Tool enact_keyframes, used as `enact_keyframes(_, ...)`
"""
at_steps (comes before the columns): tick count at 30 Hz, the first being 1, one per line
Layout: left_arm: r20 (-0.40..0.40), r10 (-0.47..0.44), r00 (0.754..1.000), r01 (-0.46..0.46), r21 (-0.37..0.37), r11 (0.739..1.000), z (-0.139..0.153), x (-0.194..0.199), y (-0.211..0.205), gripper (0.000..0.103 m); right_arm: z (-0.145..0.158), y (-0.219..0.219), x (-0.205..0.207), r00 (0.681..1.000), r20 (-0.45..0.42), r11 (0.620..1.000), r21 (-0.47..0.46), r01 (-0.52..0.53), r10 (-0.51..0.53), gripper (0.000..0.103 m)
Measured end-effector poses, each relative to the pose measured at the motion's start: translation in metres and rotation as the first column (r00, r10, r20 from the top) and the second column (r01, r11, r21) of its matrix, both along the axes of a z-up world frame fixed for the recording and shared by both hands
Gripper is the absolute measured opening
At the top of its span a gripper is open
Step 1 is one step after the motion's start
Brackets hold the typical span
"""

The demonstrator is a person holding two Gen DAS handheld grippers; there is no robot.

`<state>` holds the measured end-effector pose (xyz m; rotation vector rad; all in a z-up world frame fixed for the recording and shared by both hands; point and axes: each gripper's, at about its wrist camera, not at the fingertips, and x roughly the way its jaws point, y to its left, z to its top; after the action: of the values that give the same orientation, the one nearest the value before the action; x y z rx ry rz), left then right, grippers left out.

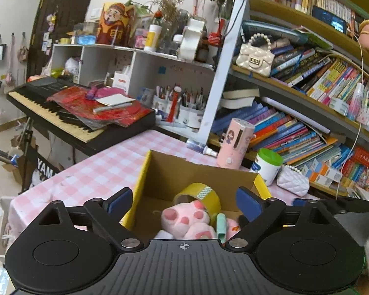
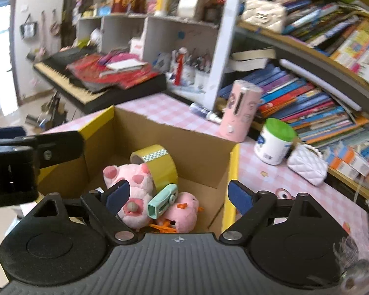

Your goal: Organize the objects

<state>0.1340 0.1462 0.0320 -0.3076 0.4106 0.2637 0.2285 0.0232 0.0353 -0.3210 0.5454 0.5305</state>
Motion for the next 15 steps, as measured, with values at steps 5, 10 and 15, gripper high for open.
enact_keyframes(5,-0.002,0.014,1.0,-0.014,0.01,1.0,-0.004,-0.023,0.004,0.095,0.005,-0.012,-0.026,0.995,0.052,0.996,0.03,0.088,-0.09,0.089)
enact_keyframes(10,-0.024,0.03,0.999,-0.03,0.005,1.0,-0.011,-0.046,0.009,0.095,0.002,-0.022,-0.049,0.986,0.05,0.986,0.053,0.157,-0.16,0.089)
enact_keyframes(15,-0.056,0.042,0.998,-0.042,-0.002,0.999,-0.018,-0.067,0.011,0.095,-0.003,-0.03,-0.077,0.978,0.035,0.978,0.054,0.202,-0.204,0.089)
